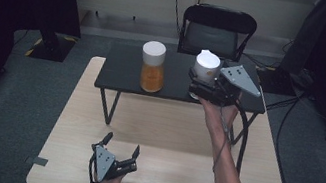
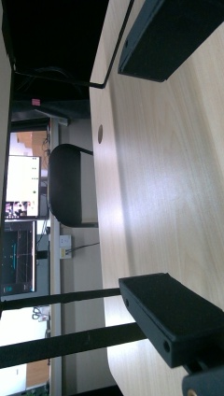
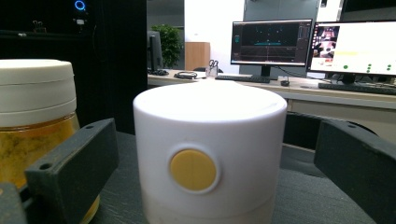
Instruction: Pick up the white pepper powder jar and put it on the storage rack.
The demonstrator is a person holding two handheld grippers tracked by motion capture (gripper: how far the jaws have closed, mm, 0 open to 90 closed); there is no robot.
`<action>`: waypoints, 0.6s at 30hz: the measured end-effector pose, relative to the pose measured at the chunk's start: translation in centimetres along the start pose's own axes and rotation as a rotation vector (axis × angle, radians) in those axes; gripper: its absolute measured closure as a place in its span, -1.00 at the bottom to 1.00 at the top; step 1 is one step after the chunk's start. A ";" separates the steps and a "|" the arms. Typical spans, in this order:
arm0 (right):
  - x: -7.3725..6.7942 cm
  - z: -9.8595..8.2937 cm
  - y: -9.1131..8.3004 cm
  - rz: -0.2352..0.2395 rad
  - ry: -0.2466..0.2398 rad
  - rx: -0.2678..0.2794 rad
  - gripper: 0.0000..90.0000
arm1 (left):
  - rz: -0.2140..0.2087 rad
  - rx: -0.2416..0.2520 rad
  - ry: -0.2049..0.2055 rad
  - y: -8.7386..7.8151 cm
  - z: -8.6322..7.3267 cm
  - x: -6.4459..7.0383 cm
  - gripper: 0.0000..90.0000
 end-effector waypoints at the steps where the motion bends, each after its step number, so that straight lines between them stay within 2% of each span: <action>1: 0.0 0.0 -0.1 0.002 0.000 0.003 -1.00 | 0.000 0.000 0.000 0.0 0.0 0.0 -0.99; 10: 0.1 -0.5 -1.0 0.003 -0.007 0.019 -1.00 | 0.000 0.000 0.000 0.0 0.0 0.0 -0.99; 18: 0.1 -1.1 -1.8 0.011 0.005 0.026 -1.00 | 0.001 0.000 0.000 0.0 0.0 0.0 -0.99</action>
Point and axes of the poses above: each handheld gripper's, and its own axes: y roughly forward along the jaws, z roughly out of its top, x roughly to its right, the point moved 10 cm from there along y, roughly forward along the jaws, and after that the axes turned 14 degrees about -z, right-handed, at the moved point
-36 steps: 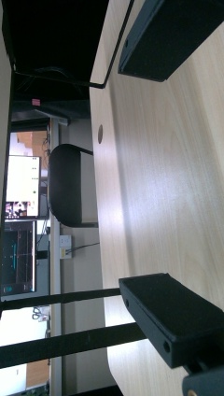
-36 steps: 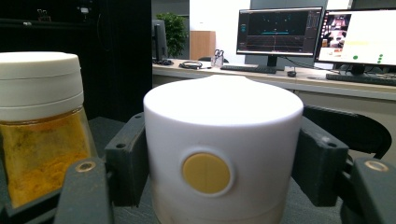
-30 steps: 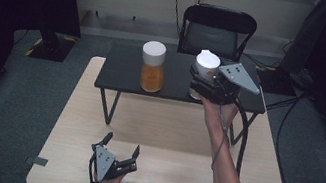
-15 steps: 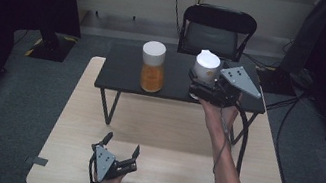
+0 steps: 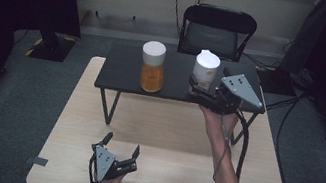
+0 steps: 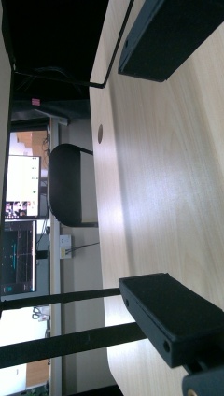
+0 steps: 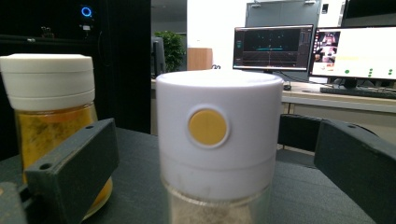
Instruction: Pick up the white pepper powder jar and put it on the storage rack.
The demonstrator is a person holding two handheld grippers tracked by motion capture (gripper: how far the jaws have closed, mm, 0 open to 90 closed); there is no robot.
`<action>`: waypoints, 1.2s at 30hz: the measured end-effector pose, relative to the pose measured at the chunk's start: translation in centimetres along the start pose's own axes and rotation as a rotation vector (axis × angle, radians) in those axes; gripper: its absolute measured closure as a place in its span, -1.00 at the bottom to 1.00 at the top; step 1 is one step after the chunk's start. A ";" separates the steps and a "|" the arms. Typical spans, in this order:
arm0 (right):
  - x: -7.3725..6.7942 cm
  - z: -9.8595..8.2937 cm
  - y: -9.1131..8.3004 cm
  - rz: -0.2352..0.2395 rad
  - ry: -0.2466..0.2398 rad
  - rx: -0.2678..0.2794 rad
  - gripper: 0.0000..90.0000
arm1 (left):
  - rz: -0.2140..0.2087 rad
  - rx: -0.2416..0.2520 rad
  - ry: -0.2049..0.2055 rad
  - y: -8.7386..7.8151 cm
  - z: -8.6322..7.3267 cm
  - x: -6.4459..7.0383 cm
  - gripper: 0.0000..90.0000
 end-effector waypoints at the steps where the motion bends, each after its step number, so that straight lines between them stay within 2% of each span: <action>1: 0.0 -0.1 -0.1 -0.001 -0.004 0.002 -1.00 | 0.000 0.000 0.000 0.0 0.0 0.0 -0.99; 22: 0.2 -1.5 -2.3 0.000 0.023 0.029 -1.00 | 0.000 0.000 -0.001 0.0 0.0 0.0 -0.99; 36: 0.2 -2.5 -3.9 -0.005 0.009 0.052 -1.00 | 0.000 0.001 -0.001 0.0 0.0 0.0 -0.99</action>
Point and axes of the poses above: each handheld gripper's, and its own axes: y roughly forward along the jaws, z roughly out of its top, x roughly to its right, the point moved 10 cm from there along y, roughly forward along the jaws, and after that the axes turned 14 degrees about -z, right-handed, at the moved point
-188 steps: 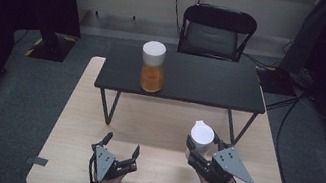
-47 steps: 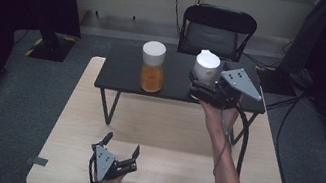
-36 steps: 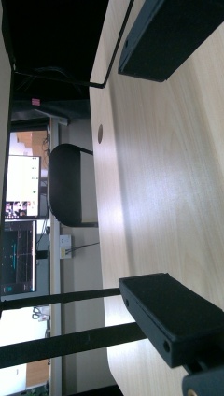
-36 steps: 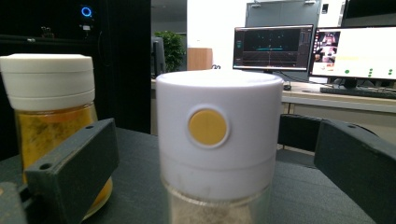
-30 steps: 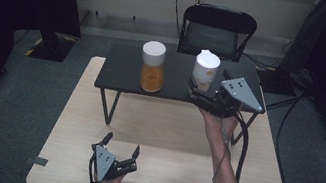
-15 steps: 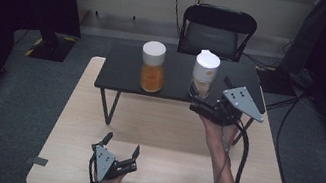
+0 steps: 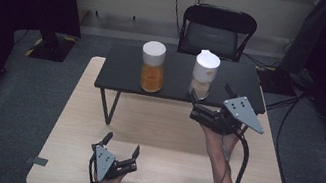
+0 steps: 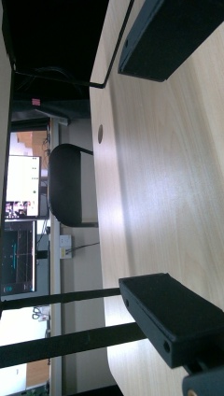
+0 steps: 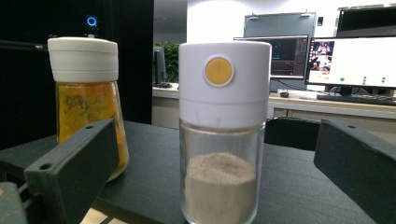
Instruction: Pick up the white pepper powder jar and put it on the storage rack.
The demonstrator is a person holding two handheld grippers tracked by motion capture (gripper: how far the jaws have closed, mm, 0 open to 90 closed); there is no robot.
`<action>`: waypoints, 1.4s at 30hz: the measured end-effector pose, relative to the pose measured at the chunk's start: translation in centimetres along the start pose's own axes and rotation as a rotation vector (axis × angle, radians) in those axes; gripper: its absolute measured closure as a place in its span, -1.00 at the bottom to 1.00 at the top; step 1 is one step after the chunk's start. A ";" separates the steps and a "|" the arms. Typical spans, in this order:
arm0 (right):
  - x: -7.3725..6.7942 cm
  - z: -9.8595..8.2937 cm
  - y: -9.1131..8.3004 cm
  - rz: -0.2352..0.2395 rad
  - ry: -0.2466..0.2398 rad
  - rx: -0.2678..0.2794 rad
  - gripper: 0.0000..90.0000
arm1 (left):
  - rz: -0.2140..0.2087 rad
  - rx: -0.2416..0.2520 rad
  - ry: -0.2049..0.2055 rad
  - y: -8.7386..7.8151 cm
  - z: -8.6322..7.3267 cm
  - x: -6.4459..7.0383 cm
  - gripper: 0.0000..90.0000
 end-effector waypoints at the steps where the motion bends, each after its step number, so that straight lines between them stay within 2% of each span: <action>1: 0.0 -0.1 -0.1 0.001 0.001 0.001 -1.00 | 0.000 0.000 0.000 0.0 0.0 0.0 -0.99; 12: 0.2 -1.3 -1.6 -0.008 -0.003 0.010 -1.00 | 0.000 0.000 0.000 0.0 0.0 0.0 -0.99; 42: 0.2 -6.2 -5.1 -0.039 -0.017 -0.006 -1.00 | 0.000 0.000 0.000 0.0 0.0 0.0 -0.99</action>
Point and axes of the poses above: each handheld gripper's, and its own axes: y roughly forward along the jaws, z roughly out of its top, x roughly to its right, the point moved 10 cm from there along y, roughly forward along the jaws, and after that the axes turned 14 degrees about -z, right-handed, at the moved point
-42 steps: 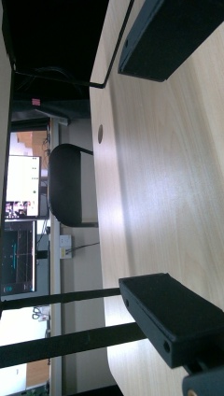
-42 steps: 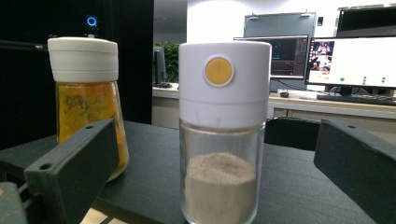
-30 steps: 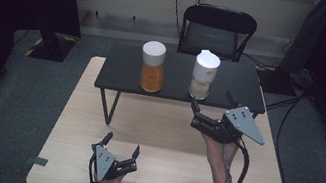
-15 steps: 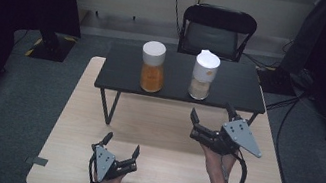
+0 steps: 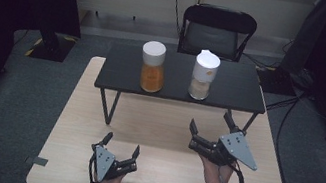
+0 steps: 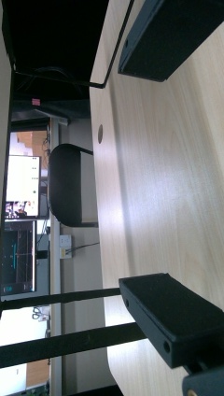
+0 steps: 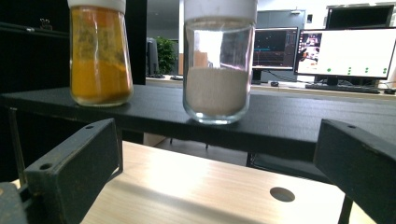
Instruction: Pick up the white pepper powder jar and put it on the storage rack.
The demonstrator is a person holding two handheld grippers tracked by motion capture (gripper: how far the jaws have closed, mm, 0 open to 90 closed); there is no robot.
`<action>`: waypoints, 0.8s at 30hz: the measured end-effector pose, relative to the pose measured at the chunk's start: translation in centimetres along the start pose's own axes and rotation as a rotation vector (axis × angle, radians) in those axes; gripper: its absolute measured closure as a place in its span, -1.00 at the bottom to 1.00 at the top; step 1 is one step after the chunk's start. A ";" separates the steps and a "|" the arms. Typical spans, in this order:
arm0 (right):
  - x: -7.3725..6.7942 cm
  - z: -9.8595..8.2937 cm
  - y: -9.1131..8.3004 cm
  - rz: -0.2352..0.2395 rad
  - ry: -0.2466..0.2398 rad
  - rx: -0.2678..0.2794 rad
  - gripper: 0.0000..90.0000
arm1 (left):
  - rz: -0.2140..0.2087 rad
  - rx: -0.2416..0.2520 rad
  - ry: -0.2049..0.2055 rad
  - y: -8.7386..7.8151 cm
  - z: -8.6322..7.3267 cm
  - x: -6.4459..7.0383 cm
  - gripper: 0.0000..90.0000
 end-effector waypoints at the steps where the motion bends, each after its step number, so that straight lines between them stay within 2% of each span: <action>1: 0.0 -0.2 -0.1 -0.003 0.000 0.000 -1.00 | 0.000 0.000 0.000 0.0 0.0 0.0 -0.99; 14: 0.1 -1.9 -1.7 -0.023 0.019 -0.004 -1.00 | 0.000 0.000 0.000 0.0 0.0 0.0 -0.99; 24: -0.1 -4.7 -2.9 -0.039 0.011 -0.037 -1.00 | 0.001 0.000 0.001 0.0 0.0 0.0 -0.99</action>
Point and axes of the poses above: each handheld gripper's, and its own axes: y roughly forward along the jaws, z roughly out of its top, x roughly to its right, the point moved 10 cm from there along y, roughly forward along the jaws, and after that the axes turned 14 degrees about -z, right-handed, at the moved point
